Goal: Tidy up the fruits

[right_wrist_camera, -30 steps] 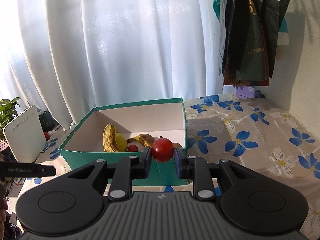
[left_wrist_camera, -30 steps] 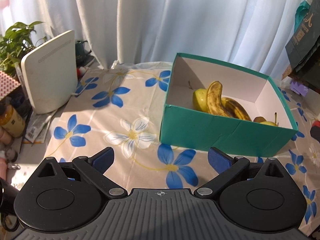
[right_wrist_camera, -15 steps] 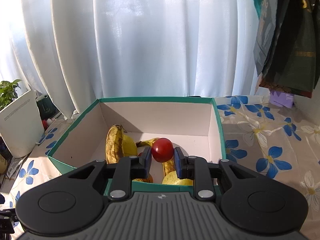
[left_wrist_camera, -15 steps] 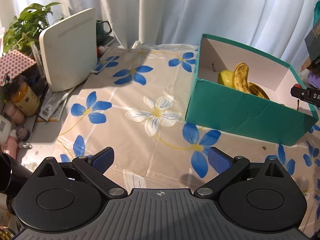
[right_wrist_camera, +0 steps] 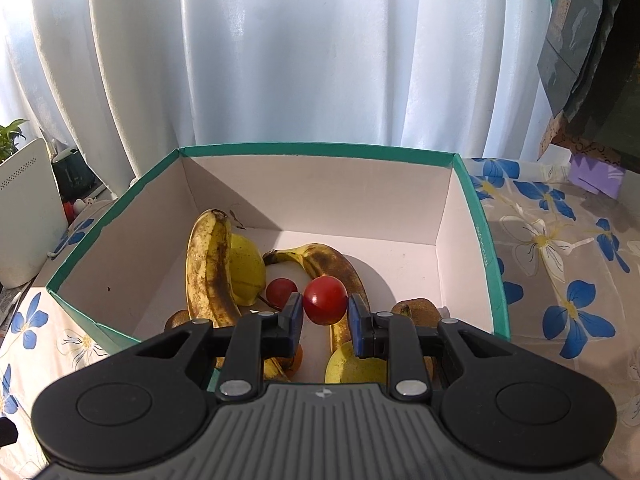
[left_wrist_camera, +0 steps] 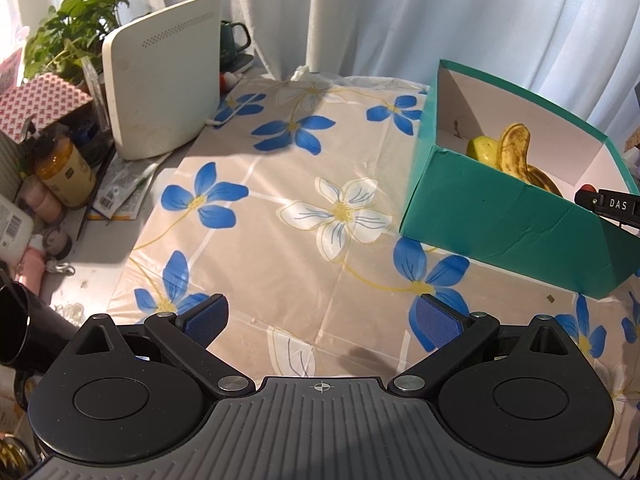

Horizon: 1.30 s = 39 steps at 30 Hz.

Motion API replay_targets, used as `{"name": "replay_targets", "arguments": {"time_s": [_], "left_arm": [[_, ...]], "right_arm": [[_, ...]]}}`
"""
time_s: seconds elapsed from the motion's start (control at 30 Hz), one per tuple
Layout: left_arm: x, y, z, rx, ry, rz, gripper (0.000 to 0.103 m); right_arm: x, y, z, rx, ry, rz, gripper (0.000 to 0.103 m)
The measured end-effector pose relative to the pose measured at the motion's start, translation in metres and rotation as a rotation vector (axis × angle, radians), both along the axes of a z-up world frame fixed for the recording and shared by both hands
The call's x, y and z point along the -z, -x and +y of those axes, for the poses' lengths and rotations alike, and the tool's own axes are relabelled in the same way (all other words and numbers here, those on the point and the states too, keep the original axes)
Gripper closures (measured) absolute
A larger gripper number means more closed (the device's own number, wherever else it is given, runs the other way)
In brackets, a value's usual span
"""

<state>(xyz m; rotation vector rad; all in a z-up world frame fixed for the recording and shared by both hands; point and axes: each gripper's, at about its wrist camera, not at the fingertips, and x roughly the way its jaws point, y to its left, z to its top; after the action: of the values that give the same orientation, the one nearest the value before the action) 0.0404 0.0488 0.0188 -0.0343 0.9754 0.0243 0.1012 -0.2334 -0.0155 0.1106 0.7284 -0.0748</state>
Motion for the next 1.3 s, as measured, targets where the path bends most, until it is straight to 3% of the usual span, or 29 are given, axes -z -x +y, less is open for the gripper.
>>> {"name": "replay_targets", "arguments": {"time_s": [0.23,0.33,0.4,0.47,0.53,0.6,0.73,1.1,1.3], "left_arm": [[0.001,0.0,-0.004,0.019,-0.01,0.005,0.001],[0.0,0.0,-0.006,0.029,-0.007,0.006,0.001],[0.0,0.0,-0.008,0.037,-0.005,0.006,0.001],[0.0,-0.001,-0.01,0.05,-0.008,0.007,0.001],[0.001,-0.001,-0.014,0.062,-0.016,0.009,0.001],[0.001,-0.001,-0.017,0.075,-0.021,0.012,0.001],[0.0,0.0,-0.024,0.103,-0.024,0.01,0.001],[-0.005,0.006,-0.039,0.168,-0.06,-0.015,0.0],[-0.007,0.004,-0.04,0.18,-0.039,-0.006,0.0]], "right_arm": [[0.001,-0.001,-0.005,0.007,-0.005,-0.004,0.078],[-0.002,0.002,-0.006,0.018,0.003,-0.011,0.069],[-0.005,0.004,-0.007,0.021,0.008,-0.017,0.068],[-0.008,0.008,-0.009,0.033,0.011,-0.02,0.053],[-0.012,0.012,-0.009,0.03,0.013,-0.022,0.049],[-0.016,0.018,-0.005,0.028,0.028,-0.026,0.034],[-0.026,0.032,0.004,0.03,0.091,-0.068,0.019],[-0.043,0.063,0.013,0.066,0.121,-0.088,0.007],[-0.047,0.076,0.022,0.067,0.124,-0.087,0.0]]}}
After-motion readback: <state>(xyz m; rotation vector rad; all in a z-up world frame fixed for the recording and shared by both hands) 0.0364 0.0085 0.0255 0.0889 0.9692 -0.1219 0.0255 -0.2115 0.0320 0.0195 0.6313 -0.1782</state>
